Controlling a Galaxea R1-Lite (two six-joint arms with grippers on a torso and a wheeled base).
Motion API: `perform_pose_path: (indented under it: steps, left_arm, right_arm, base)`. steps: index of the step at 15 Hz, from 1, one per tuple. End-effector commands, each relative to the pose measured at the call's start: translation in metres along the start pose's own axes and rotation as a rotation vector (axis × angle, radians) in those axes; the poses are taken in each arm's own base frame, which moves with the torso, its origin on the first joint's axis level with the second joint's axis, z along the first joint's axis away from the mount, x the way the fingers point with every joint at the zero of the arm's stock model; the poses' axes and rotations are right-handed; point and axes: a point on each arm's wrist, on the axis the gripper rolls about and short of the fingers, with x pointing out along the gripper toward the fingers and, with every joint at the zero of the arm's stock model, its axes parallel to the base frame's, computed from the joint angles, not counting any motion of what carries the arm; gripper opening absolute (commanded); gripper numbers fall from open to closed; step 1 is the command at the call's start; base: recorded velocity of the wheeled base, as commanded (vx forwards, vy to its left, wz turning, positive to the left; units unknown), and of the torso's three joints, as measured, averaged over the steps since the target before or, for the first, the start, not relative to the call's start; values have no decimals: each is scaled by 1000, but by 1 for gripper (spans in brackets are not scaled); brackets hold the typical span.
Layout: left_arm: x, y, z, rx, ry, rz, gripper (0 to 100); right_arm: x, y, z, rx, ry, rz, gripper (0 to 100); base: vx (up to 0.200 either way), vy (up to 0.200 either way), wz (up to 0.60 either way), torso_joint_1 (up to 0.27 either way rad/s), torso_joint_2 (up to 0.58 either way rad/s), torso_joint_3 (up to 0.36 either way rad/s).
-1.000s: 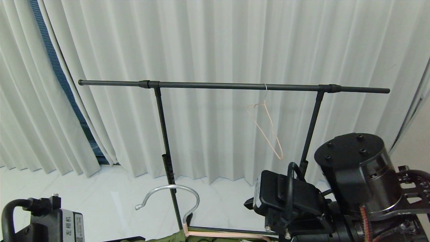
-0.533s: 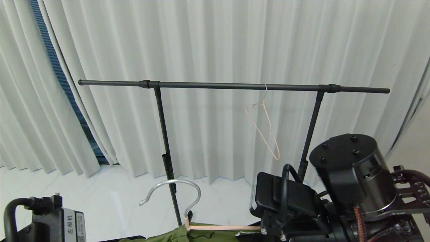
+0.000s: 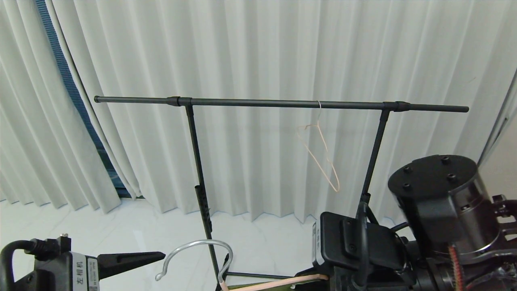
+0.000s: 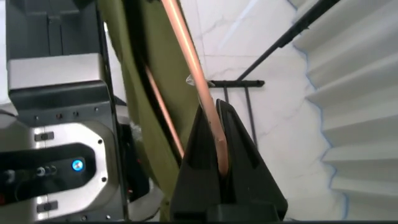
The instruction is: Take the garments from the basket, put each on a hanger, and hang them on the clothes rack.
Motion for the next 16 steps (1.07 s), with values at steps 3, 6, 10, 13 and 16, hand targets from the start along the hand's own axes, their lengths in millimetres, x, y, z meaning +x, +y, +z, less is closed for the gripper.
perform_pose_path:
  steps: [3,6,10,13,16]
  left_arm:
    - [-5,-1,-1,1,-21,5,100]
    - [-10,-4,-8,-2,-27,10,100]
    - [-7,-4,-44,-78,125,147,100]
    - [3,2,-53,-139,221,179,100]
    - [14,7,-53,-153,268,164,100]
  right_arm:
    - [-34,-4,-3,12,-3,-73,0]
    - [-53,-16,-13,64,22,-169,0]
    - [-68,-19,-13,73,-11,-212,0]
    - [-74,-16,-13,71,-17,-207,0]
    - [-76,-15,-12,68,-28,-204,0]
  base:
    - [0,0,0,0,0,0]
    - [0,0,0,0,0,0]
    - [0,0,0,0,0,0]
    - [0,0,0,0,0,0]
    - [0,0,0,0,0,0]
